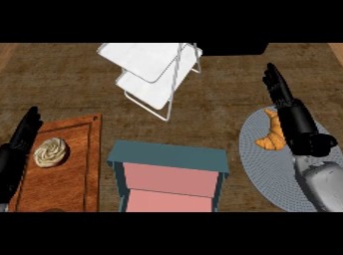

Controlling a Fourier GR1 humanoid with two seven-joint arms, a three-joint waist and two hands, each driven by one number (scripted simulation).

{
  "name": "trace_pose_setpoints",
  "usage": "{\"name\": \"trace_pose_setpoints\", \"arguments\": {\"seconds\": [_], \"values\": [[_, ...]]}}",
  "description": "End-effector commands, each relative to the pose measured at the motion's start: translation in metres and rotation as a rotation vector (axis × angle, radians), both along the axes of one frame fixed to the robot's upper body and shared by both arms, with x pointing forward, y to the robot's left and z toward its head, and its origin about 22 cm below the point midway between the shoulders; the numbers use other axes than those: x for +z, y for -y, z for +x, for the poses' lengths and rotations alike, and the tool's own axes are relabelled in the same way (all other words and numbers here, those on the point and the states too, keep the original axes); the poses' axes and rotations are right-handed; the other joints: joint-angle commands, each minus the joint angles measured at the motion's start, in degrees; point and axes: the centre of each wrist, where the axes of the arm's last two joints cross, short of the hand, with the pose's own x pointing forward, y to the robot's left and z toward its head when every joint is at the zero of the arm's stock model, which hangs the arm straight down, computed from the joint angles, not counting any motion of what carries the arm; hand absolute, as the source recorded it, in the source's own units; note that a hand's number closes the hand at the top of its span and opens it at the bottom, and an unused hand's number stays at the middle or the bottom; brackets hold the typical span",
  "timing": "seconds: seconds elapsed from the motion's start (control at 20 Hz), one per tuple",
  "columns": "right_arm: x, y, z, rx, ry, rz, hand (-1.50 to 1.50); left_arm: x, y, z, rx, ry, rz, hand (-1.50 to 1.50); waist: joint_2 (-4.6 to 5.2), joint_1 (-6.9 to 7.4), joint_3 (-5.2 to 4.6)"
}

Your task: Pick the sweet potato from the placemat and place it in the tiered shelf

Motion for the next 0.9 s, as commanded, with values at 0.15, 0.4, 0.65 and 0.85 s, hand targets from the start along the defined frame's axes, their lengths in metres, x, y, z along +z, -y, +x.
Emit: {"name": "trace_pose_setpoints", "arguments": {"seconds": [0.15,0.4,0.65,0.85], "values": [[-0.01,0.124,-0.018,-0.691,-0.125,-0.236,-1.5,-0.026,0.003,-0.016,0.013,-0.133,-0.031,0.0,-0.21,-4.92,-1.45],[-0.038,0.214,-0.068,-1.27,-0.325,-0.369,1.5,-0.046,0.015,-0.028,-0.012,-0.233,-0.112,0.0,0.37,-6.97,-1.67],[-0.034,0.16,-0.101,-1.214,-0.25,-0.188,-1.5,-0.06,0.03,0.0,-0.099,-0.275,-0.127,0.0,-0.29,-1.66,-1.08],[-0.014,0.134,-0.084,-1.083,-0.264,-0.293,-1.5,-0.059,0.04,0.019,-0.136,-0.271,-0.136,0.0,-0.05,0.06,-1.06]]}}
